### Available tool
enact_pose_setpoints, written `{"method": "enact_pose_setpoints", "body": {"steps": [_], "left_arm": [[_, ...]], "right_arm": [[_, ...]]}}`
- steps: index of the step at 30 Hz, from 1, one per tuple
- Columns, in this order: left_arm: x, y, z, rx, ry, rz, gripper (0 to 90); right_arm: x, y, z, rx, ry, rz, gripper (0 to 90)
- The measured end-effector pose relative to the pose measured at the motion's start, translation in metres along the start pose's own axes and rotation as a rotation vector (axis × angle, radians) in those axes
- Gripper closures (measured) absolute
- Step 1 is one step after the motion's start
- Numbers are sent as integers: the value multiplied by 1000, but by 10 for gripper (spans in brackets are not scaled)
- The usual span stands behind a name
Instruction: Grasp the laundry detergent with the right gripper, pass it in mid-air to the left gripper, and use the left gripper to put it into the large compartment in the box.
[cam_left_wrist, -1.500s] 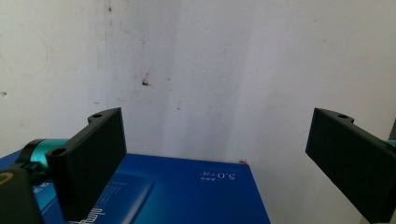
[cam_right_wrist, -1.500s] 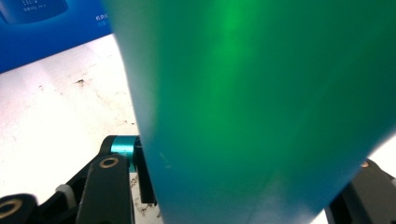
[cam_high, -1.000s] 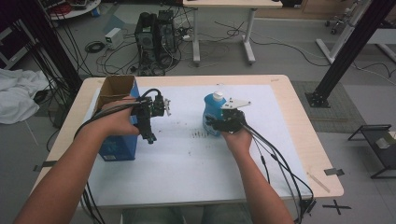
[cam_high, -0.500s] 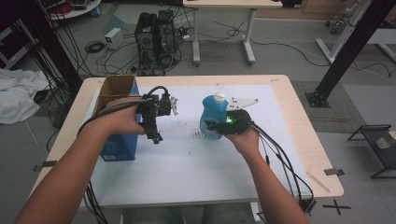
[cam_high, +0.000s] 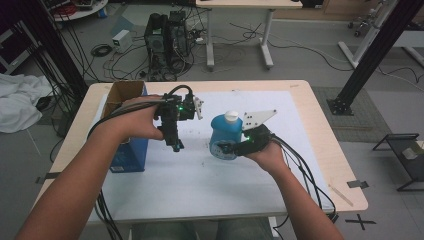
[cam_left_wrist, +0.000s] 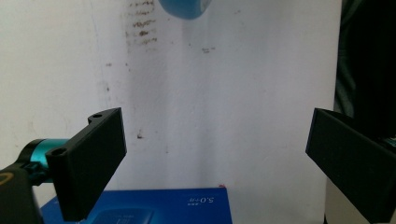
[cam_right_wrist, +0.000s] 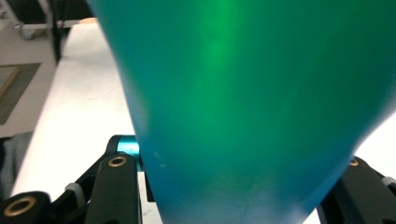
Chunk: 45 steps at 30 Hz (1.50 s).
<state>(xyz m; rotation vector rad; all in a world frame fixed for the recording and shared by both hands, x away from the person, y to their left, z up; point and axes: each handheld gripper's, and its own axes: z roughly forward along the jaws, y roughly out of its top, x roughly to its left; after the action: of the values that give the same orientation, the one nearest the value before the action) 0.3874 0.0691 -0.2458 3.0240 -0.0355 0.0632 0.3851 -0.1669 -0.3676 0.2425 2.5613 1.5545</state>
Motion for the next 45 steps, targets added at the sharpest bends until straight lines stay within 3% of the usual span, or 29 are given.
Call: {"method": "enact_pose_setpoints", "body": {"steps": [9,14,17,18,23,25,26,37,38,39,45], "left_arm": [[-12,21,0,-15,-21,64,49],[-17,34,1,-22,-26,82,49],[-19,44,2,-26,-25,92,49],[-19,47,3,-25,-35,92,49],[-20,61,7,-21,-50,92,49],[-19,64,8,-19,-55,90,49],[-19,65,8,-12,-46,89,49],[-17,70,17,-14,-59,55,49],[-17,70,18,-7,-56,54,49],[-16,71,19,-2,-59,55,49],[-16,73,26,21,-56,44,50]], "right_arm": [[13,3,13,28,121,-66,451],[17,3,21,46,147,-82,451],[19,3,27,44,158,-115,451],[17,3,29,36,149,-147,451],[23,2,31,59,153,-130,451],[22,2,32,40,151,-158,451],[25,1,30,71,168,-118,451],[25,0,32,71,168,-117,451],[24,0,33,63,164,-123,451],[25,0,33,58,179,-97,451],[25,-1,34,57,180,-99,451]]}}
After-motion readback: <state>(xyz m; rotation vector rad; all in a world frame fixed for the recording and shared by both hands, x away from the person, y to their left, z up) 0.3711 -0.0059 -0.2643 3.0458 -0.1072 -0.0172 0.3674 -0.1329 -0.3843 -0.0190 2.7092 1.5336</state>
